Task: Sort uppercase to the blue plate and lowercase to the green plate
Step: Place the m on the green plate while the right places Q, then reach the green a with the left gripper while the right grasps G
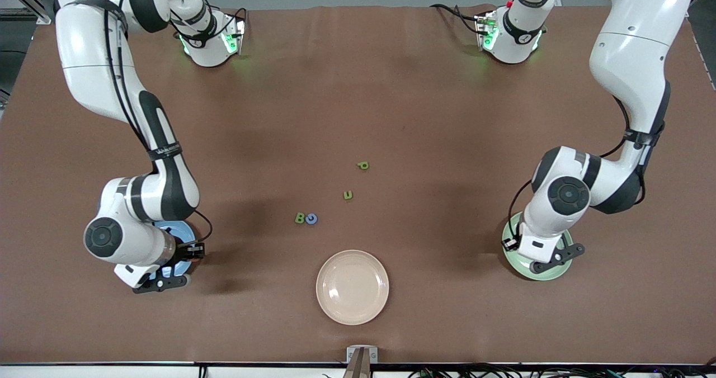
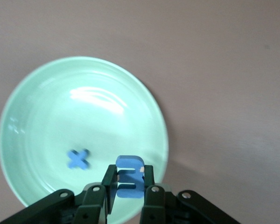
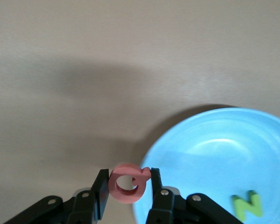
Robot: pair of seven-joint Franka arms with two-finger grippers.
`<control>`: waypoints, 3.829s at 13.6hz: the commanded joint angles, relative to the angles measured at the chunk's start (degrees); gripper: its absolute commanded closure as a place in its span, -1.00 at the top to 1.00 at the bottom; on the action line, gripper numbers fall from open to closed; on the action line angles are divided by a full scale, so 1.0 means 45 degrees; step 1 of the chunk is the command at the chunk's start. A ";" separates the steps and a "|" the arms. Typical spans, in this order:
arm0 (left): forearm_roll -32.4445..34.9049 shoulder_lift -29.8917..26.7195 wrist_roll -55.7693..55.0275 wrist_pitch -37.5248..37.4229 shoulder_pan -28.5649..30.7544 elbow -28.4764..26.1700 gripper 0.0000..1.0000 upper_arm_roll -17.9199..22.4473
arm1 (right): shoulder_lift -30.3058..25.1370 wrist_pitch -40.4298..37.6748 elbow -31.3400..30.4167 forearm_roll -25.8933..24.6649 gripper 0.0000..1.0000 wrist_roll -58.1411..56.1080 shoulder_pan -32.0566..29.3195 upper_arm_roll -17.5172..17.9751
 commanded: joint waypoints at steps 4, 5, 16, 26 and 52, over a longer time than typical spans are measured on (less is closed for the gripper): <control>0.0193 -0.0213 0.2851 -0.0141 0.1823 -0.0541 -0.99 -0.0260 | -0.0232 -0.0096 -0.0303 -0.0034 -0.62 -0.2161 -0.1072 0.0182; 0.0193 -0.0136 0.3378 -0.0064 0.1980 -0.0522 -0.99 -0.0241 | -0.0192 -0.0038 -0.0361 -0.0033 -0.50 -0.2319 -0.1209 0.0201; -0.0236 -0.0095 0.2857 -0.0160 0.2021 -0.0521 1.00 -0.0318 | -0.0465 -0.1226 -0.0381 0.0044 0.73 0.0894 0.0408 0.0260; -0.0744 -0.0213 -0.2604 -0.2035 0.0562 -0.0404 0.93 -0.4206 | -0.0583 -0.1385 -0.0498 0.0787 0.72 0.9033 0.3884 0.0475; -0.0608 0.1662 -1.3450 0.0152 -0.5264 -0.0404 0.23 -0.3542 | -0.0114 0.2717 -0.2256 0.0592 -0.33 1.6702 0.5821 0.0436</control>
